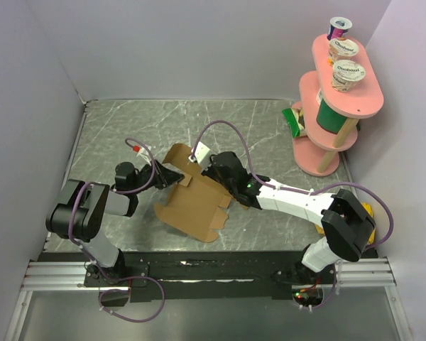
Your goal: Fold the paper box
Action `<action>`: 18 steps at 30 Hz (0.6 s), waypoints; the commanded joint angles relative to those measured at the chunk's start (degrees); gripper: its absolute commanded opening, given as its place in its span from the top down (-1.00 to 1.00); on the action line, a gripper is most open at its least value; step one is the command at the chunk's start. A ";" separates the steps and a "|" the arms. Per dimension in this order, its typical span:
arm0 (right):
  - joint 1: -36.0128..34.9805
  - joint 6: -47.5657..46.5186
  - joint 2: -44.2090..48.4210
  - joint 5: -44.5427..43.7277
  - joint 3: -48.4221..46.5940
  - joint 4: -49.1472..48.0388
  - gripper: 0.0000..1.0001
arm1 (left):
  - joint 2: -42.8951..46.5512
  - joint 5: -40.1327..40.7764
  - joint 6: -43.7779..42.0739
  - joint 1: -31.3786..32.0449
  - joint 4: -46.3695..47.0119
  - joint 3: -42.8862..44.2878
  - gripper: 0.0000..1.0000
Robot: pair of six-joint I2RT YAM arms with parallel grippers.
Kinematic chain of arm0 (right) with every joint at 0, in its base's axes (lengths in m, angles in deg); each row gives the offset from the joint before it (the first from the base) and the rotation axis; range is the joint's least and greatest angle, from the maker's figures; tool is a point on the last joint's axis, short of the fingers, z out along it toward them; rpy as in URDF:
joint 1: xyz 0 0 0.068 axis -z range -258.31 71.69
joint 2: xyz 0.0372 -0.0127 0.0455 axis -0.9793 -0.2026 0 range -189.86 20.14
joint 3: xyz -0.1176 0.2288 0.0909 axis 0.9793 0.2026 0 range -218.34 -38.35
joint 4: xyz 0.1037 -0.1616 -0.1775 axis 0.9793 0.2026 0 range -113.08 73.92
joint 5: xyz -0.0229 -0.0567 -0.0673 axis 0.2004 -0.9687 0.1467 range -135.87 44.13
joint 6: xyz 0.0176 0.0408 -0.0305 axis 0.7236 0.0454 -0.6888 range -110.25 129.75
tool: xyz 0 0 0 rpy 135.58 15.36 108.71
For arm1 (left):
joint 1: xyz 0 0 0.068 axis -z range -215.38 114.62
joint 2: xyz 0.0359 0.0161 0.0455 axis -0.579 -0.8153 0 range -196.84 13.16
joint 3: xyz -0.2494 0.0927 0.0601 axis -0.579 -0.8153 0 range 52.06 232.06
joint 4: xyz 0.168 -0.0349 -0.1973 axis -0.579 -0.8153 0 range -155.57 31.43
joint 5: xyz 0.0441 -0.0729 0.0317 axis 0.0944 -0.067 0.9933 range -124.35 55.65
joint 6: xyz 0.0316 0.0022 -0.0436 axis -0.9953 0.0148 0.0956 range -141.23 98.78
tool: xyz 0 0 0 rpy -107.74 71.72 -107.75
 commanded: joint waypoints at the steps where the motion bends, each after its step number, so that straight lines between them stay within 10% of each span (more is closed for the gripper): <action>1: -0.50 1.10 0.10 0.97 -1.25 -2.97 1.00 | 0.76 -3.08 -1.81 1.25 4.45 -0.57 0.67; 18: 0.91 5.49 0.88 5.97 -3.79 1.15 0.91 | 16.23 8.70 -13.59 3.62 -13.22 -2.14 0.93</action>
